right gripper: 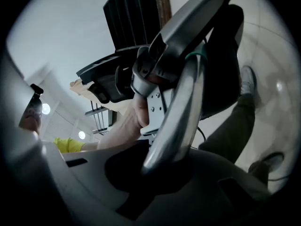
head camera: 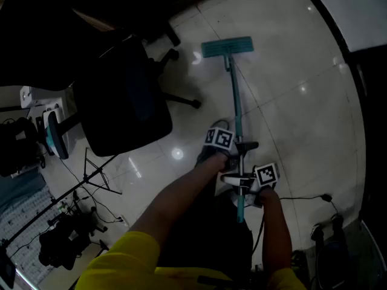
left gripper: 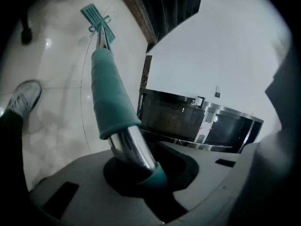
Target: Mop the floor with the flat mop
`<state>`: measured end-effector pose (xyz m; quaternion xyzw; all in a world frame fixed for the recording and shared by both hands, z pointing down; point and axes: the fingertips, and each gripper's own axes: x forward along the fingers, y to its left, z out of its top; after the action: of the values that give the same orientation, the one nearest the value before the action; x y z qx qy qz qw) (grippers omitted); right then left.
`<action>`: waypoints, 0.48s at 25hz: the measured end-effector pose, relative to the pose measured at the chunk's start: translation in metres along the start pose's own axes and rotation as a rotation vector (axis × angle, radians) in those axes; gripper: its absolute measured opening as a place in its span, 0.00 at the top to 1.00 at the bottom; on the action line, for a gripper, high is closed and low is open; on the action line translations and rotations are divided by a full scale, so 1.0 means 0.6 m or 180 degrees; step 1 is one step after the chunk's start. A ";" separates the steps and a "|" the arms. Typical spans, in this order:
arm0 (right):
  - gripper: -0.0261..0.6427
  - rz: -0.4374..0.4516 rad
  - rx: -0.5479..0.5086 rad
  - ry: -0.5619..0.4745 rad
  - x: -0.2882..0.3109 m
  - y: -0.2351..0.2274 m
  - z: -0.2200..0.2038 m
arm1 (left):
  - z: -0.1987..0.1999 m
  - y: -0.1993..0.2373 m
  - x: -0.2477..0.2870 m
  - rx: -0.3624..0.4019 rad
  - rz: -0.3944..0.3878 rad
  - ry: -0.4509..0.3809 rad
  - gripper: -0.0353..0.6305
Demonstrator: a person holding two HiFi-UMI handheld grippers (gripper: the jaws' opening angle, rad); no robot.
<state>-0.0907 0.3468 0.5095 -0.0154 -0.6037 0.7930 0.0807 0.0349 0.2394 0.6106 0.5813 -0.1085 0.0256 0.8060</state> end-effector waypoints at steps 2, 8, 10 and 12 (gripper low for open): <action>0.91 -0.0046 0.0111 -0.0118 -0.011 -0.014 0.128 | 0.131 -0.008 0.010 0.0028 0.0187 0.0109 0.85; 0.92 0.0640 -0.0084 -0.0627 0.015 0.054 0.434 | 0.411 -0.039 0.001 0.0388 0.0699 0.0522 0.86; 0.92 0.0791 -0.0133 -0.0696 0.027 0.075 0.448 | 0.423 -0.043 -0.009 0.0468 0.0773 0.0572 0.85; 0.92 0.0837 -0.0085 -0.0677 0.039 0.088 0.402 | 0.377 -0.040 -0.017 0.0370 0.0704 0.0568 0.85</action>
<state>-0.1488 0.1064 0.5255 -0.0114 -0.6121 0.7858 -0.0883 -0.0041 0.0195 0.6538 0.6069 -0.0982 0.1720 0.7697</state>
